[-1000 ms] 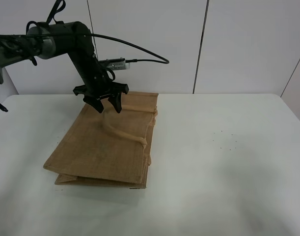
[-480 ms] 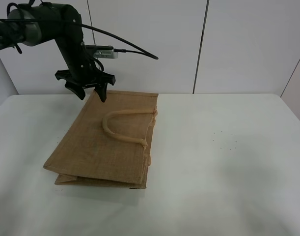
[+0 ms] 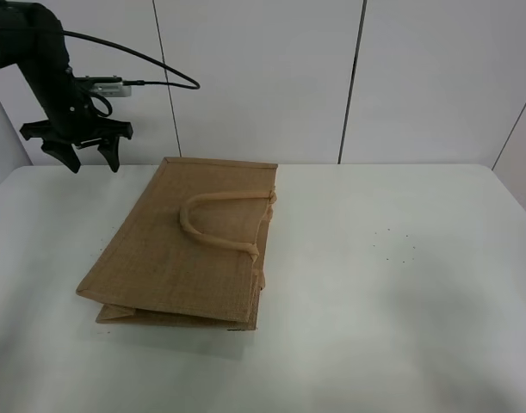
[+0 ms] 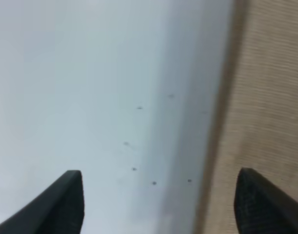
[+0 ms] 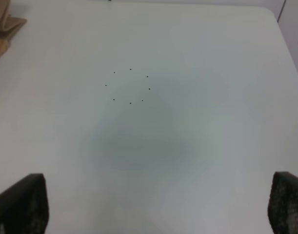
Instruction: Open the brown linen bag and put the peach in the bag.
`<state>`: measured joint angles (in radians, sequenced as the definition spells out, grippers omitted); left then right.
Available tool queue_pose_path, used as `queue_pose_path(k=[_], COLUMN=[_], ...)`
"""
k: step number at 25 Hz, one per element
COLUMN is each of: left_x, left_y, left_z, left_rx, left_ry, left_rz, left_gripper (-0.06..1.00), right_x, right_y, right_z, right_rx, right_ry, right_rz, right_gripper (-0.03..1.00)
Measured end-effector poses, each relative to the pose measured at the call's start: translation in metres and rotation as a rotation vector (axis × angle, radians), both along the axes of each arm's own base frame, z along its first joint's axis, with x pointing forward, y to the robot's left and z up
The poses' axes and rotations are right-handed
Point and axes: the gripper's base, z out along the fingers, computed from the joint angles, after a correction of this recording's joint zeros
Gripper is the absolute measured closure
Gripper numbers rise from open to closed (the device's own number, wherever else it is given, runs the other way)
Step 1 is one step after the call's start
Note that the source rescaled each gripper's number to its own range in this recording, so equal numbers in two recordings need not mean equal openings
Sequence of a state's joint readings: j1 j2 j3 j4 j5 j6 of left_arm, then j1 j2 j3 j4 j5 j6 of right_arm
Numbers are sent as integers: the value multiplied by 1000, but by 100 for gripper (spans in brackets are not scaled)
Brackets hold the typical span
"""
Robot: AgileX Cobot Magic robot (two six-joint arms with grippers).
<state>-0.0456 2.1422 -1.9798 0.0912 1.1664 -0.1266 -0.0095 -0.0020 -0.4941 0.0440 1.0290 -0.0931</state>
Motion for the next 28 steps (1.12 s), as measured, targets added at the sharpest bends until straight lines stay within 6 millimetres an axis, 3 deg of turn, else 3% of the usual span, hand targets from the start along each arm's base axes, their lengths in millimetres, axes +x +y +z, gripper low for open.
queue_pose_path(k=[6,12,16,21,24,28], left_x=[-21,-72,-123,-207,-255,-313], left_y=[8,10,11,14,15,17], left_z=[15,45,73,94,92,75], left_rx=[0,0,-1,1,1,2], left_ry=[6,1,-37,-97,-126,-152], left_rz=[17,17,16,-3,-5,-11], left_gripper=[0,0,0,0,0,0], right_x=[0,0,0,0,0,0], right_y=[0,0,0,0,0,0], right_z=[0,0,0,0,0,0], right_rx=[0,0,0,0,0,0], right_ry=[0,0,0,0,0,0], right_rz=[0,0,0,0,0,0], right_gripper=[-3,-3,-3,-3,-3,-3])
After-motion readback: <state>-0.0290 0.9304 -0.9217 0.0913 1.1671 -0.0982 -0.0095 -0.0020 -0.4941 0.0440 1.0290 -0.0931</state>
